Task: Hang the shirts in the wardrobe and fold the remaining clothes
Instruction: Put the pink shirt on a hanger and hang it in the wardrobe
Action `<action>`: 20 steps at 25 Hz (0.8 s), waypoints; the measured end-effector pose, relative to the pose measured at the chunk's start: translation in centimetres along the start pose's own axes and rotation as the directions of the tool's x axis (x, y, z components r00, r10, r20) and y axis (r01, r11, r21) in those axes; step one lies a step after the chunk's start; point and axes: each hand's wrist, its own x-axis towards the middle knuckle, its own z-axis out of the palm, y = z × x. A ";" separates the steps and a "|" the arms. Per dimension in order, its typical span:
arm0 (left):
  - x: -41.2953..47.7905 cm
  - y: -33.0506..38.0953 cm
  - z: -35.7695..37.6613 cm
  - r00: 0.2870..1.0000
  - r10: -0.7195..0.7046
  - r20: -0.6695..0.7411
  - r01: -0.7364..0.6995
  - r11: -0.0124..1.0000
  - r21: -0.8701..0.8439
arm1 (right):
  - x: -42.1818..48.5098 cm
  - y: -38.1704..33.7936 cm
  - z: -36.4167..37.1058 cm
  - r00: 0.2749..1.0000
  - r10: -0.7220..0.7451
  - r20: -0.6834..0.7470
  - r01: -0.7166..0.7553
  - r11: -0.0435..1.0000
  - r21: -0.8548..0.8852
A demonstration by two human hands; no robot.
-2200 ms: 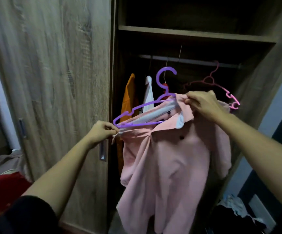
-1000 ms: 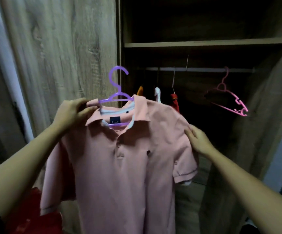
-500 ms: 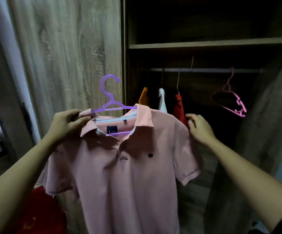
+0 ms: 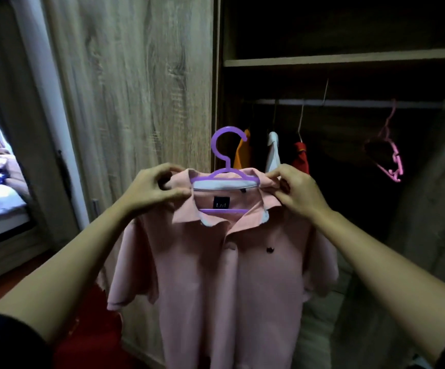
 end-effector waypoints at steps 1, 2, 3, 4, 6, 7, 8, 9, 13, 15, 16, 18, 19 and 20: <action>-0.2 -0.1 0.3 1.000 0.003 0.001 -0.003 1.000 0.016 | -0.1 -0.1 -0.1 1.000 0.007 0.027 -0.006 0.998 -0.062; -0.2 -0.1 0.7 1.000 0.015 -0.015 -0.015 0.999 0.035 | 0.0 -0.4 -0.3 0.998 0.005 0.060 0.002 0.994 -0.110; -0.1 -0.1 1.0 0.999 0.023 -0.039 -0.021 0.999 0.034 | 0.3 -0.9 -0.3 0.994 -0.017 0.112 0.034 0.988 -0.152; 0.0 -0.1 1.4 0.998 0.023 -0.053 -0.022 0.999 0.026 | 0.7 -1.8 -0.3 0.984 -0.029 0.176 0.062 0.980 -0.188; 0.3 0.2 2.7 0.998 0.027 -0.049 -0.026 0.999 0.020 | 1.9 -3.4 0.7 0.965 0.030 0.260 0.041 0.964 -0.264; 0.5 0.6 3.2 0.999 0.030 -0.045 -0.029 0.999 0.019 | 2.5 -4.2 1.4 0.959 0.101 0.265 -0.027 0.963 -0.269; 0.7 0.9 3.7 0.998 0.037 -0.043 -0.036 0.999 0.025 | 3.1 -4.8 2.0 0.948 0.190 0.257 -0.137 0.968 -0.210; 0.8 1.2 4.0 0.998 0.051 -0.037 -0.049 0.998 0.041 | 3.5 -5.0 2.4 0.928 0.280 0.244 -0.258 0.959 -0.118; 0.5 0.4 2.6 0.991 0.072 0.112 -0.100 0.959 0.266 | 4.2 -3.4 1.4 0.890 0.442 0.114 -0.437 0.897 -0.063; -0.1 -0.8 1.9 0.992 0.033 0.126 -0.066 0.962 0.264 | 4.1 -2.8 0.5 0.896 0.440 0.061 -0.436 0.898 -0.067; -0.4 -1.2 2.1 0.994 0.031 0.106 -0.056 0.968 0.244 | 3.9 -2.8 0.3 0.900 0.435 0.037 -0.429 0.896 -0.113; -0.5 -1.3 3.2 0.997 0.051 0.064 -0.063 0.977 0.201 | 3.9 -3.3 0.2 0.890 0.454 -0.047 -0.444 0.836 -0.322; -0.7 -1.0 4.0 0.998 0.054 0.043 -0.060 0.984 0.169 | 3.8 -3.4 0.0 0.875 0.474 -0.102 -0.471 0.780 -0.413; -0.8 -0.6 4.9 0.998 0.058 0.020 -0.060 0.989 0.135 | 3.6 -3.6 -0.3 0.853 0.502 -0.142 -0.508 0.738 -0.444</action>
